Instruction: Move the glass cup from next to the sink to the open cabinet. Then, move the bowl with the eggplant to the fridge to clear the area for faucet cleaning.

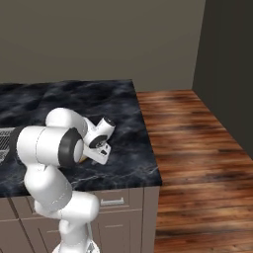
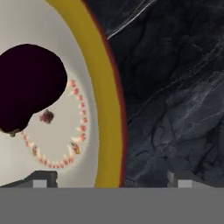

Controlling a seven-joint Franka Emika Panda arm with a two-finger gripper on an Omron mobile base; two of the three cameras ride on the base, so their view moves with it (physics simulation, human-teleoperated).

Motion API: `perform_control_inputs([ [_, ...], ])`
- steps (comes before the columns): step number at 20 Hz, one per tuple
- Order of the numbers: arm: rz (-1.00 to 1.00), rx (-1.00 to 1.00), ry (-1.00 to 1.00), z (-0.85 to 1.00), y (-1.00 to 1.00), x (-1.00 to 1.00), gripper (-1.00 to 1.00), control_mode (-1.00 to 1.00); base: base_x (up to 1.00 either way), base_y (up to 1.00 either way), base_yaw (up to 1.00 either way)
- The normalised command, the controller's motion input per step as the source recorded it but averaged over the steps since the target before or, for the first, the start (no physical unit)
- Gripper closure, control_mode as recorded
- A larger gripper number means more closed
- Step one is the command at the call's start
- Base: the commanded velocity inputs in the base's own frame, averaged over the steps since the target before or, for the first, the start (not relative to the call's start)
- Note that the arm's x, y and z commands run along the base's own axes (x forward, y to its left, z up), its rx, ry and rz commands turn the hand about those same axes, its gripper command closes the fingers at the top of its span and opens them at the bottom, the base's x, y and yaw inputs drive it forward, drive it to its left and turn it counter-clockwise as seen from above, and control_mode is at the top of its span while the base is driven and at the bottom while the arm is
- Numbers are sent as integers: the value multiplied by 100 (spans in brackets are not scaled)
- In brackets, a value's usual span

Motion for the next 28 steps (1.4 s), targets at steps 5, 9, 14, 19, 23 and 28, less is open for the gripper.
perform_control_inputs([
  [5, 0, 3, 0, -21, 36, 29, -100, -100, 0, 0, 0],
  [9, -3, 1, 0, -8, 24, 22, 100, -100, 0, 0, 0],
  [14, -6, 1, -3, 15, 1, -3, 100, -100, 0, 0, 0],
  [19, -19, 2, -11, 83, 0, -16, 100, -100, 0, 0, 0],
  [23, -31, 2, -8, 100, -6, -22, 100, -100, 0, 0, 0],
  [28, -36, 12, -9, 86, -25, -45, 100, -100, 0, 0, 0],
])
